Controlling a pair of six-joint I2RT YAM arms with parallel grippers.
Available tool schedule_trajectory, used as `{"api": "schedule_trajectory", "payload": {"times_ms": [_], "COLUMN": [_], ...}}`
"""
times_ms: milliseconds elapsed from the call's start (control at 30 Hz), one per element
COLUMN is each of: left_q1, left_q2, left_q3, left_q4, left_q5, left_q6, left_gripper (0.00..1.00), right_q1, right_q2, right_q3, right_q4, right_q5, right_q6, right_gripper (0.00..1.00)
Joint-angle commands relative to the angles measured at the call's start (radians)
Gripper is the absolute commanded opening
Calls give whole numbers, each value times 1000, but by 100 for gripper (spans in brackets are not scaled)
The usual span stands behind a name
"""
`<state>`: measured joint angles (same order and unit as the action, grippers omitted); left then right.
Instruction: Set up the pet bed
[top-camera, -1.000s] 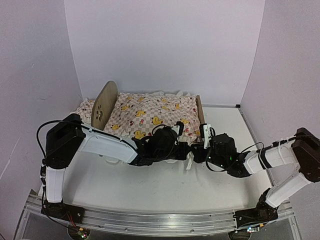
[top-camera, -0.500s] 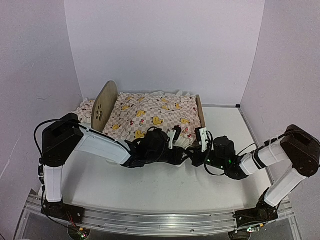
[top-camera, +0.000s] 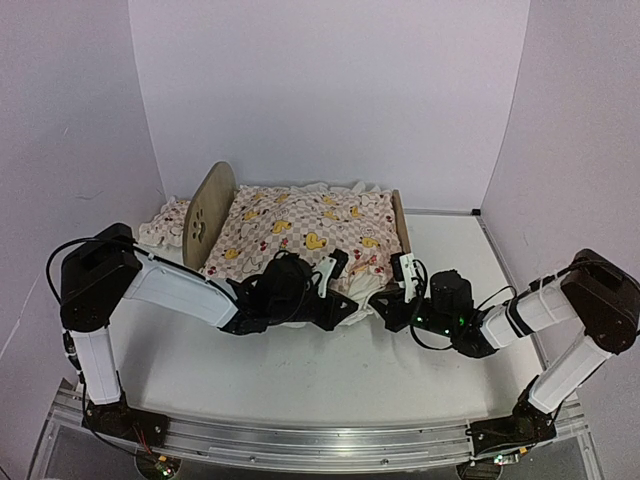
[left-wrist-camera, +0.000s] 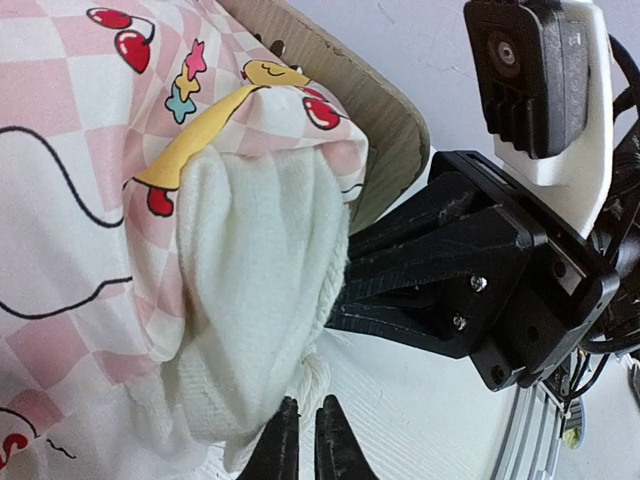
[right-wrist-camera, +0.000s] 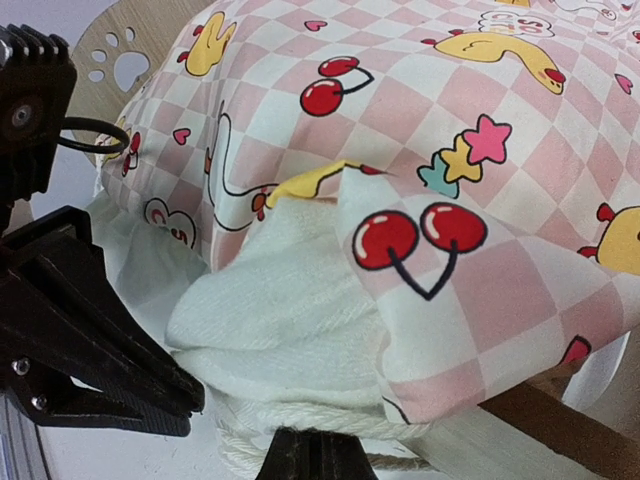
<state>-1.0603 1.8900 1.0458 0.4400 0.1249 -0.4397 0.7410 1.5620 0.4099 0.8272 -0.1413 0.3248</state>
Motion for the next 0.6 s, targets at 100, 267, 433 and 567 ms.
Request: {"api": "schedule_trajectory", "payload": {"times_ms": [100,267,433,567], "left_q1": [6,4,5,5], "left_q2": [51,79,104,127], "left_q3": [83,114,149,186], "left_q4": [51,42,24,-5], "left_q5": [20,-48,-101,-107], "left_q6": [72,115,157,199], "left_gripper": [3,1,0,0], "right_q1": [-2,-2,-2,-2], "right_q2": [-30,-46,-50,-54], "right_q3": [-1,-9,-10,-10], "right_q4": [33,27,22,19], "right_q5": [-18,-24,-26,-21], "right_q6": [-13,-13,-17,-21], "right_gripper": [0,0,0,0]}}
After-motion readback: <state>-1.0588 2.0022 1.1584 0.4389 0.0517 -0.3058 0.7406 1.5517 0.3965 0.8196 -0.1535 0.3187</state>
